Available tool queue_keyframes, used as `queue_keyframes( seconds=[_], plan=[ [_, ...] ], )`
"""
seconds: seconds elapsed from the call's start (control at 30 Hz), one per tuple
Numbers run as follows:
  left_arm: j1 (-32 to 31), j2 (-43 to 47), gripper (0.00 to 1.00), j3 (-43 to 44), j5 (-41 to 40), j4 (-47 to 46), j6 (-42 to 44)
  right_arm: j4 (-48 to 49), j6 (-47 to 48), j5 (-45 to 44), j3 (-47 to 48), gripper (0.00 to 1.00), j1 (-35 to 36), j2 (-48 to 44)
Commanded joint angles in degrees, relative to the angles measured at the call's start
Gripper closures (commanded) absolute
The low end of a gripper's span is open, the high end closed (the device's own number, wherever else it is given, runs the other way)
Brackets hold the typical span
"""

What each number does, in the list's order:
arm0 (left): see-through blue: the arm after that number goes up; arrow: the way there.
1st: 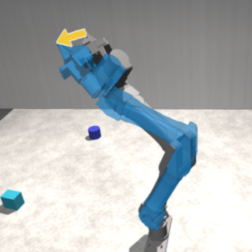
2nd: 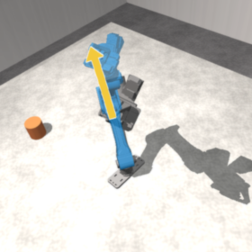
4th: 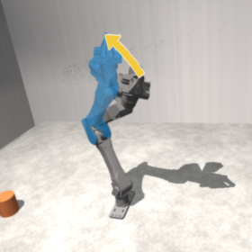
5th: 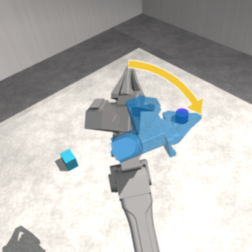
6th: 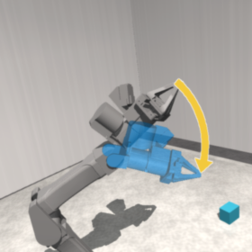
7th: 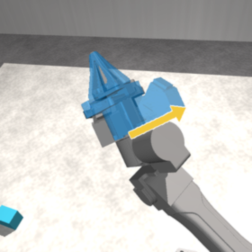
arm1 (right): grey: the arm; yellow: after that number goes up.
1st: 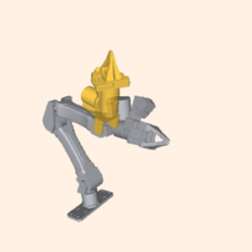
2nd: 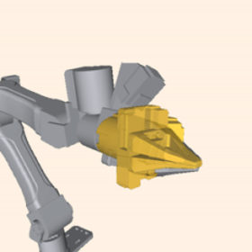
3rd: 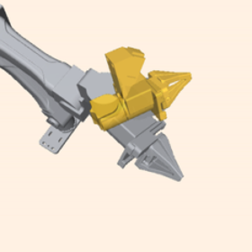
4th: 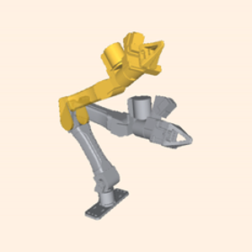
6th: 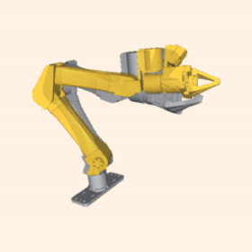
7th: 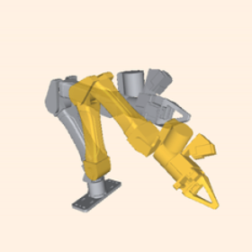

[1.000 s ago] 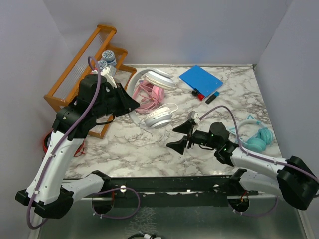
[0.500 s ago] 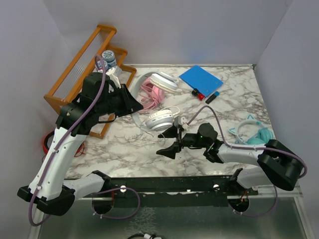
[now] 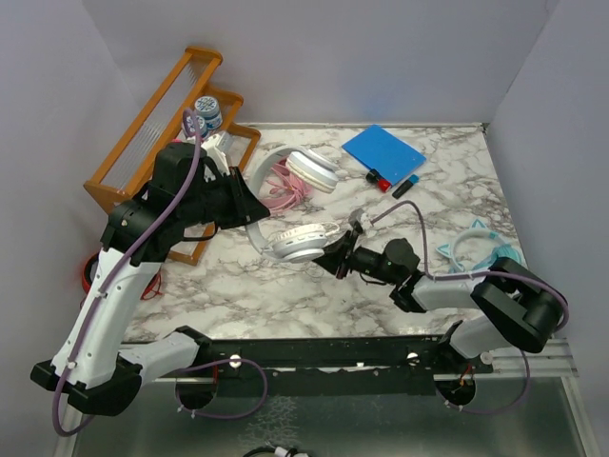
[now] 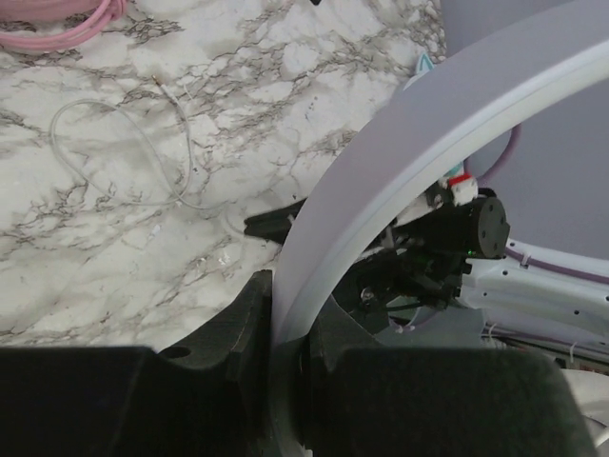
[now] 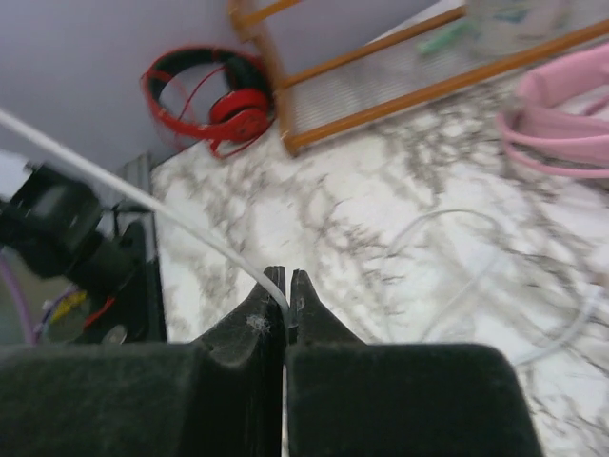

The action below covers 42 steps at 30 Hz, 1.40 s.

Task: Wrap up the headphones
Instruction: Wrap the headphones cable around the headphones.

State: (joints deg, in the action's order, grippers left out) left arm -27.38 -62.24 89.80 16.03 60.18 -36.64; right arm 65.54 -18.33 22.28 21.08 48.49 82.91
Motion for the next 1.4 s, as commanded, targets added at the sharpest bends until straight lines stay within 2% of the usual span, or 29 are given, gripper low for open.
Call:
queue_keyframes(
  seconds=[0.0, 0.17, 0.27, 0.33, 0.43, 0.63, 0.8, 0.97, 1.13, 1.27, 1.37],
  plan=[
    [0.02, 1.69, 1.0, 1.93, 1.6, 2.24, 4.2, 0.01, -11.53, -8.66, 0.53, 0.99, -7.93, -0.03],
    [-0.13, 3.14, 1.0, -0.94, 2.77, 2.19, 5.86, -8.66, -15.2, 0.27, 7.93, 0.99, -17.08, 3.25],
    [-0.13, 3.26, 1.0, -3.62, 3.72, 1.62, 6.92, -10.87, -15.35, 1.96, 11.05, 0.99, -19.56, 3.29],
    [-0.13, 2.95, 1.0, -5.42, 4.95, 1.04, 7.83, -12.1, -13.8, 3.85, 13.47, 0.95, -20.21, 3.01],
    [-0.13, 2.9, 1.0, -8.53, 4.92, 0.11, 9.68, -18.89, -10.97, 5.71, 18.91, 0.94, -20.59, 2.71],
    [-0.13, 3.43, 1.0, -15.15, -4.32, -2.64, 13.55, -23.95, -9.4, 6.59, 23.34, 0.94, -21.78, 0.23],
    [-1.07, 2.17, 1.0, -19.35, -1.94, -4.45, 16.16, -30.79, -6.98, 9.64, 29.04, 0.94, -22.2, 0.73],
    [-4.65, 0.74, 1.0, -18.96, -5.6, -4.75, 16.78, -38.13, -4.12, 15.65, 35.73, 0.92, -23.09, 2.46],
    [-8.9, -0.75, 1.0, -17.41, -8.26, -4.9, 17.8, -37.74, -5.32, 15.28, 36.61, 0.92, -24.45, 1.75],
    [-12.44, -2.66, 1.0, -16.33, -15.26, -3.99, 18.84, -35.83, -5.62, 17.04, 36.64, 0.9, -25.29, 0.32],
    [-13.25, -4.36, 1.0, -14.86, -22.38, -3.02, 19.54, -39.83, -4.54, 18.94, 38.77, 0.87, -25.46, -0.11]
  ],
)
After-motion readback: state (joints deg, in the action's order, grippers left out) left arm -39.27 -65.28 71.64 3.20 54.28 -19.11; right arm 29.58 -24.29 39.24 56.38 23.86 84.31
